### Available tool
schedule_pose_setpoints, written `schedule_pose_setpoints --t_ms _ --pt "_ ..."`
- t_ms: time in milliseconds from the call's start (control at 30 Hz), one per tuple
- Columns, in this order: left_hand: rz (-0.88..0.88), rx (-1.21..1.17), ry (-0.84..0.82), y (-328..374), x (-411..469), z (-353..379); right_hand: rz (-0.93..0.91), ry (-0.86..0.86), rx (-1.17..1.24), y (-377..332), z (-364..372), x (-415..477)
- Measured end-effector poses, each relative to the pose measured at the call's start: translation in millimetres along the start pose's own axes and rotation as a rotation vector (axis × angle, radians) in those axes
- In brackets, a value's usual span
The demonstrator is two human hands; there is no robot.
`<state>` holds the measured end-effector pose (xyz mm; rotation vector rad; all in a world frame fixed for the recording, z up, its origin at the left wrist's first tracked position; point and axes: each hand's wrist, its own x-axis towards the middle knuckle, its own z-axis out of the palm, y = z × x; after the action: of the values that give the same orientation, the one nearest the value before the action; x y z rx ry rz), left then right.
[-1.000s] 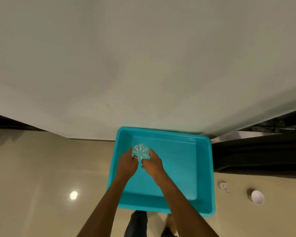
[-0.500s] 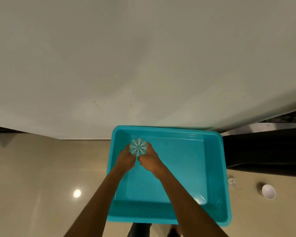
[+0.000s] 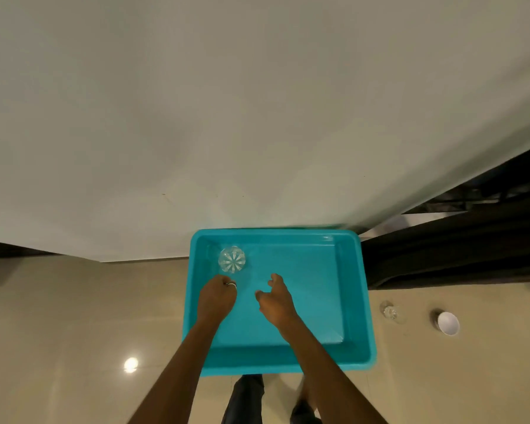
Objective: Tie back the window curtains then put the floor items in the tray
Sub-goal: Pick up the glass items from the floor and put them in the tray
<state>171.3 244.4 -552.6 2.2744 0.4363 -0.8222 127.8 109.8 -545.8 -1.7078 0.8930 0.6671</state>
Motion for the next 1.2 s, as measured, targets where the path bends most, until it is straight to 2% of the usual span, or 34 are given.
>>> schedule_pose_setpoints --t_ms 433,833,1200 --pt "0.235 0.047 -0.038 92.8 -126.3 51.5 -0.122 0.149 0.074 28.6 -99.0 -110.8" --pt "0.435 0.172 -0.009 163.3 -264.6 166.3 -0.238 0.182 0.157 123.2 -241.8 -197.0" --pt "0.424 0.158 -0.09 219.6 -316.2 253.9 -0.18 0.344 0.258 174.4 -350.9 -208.1"
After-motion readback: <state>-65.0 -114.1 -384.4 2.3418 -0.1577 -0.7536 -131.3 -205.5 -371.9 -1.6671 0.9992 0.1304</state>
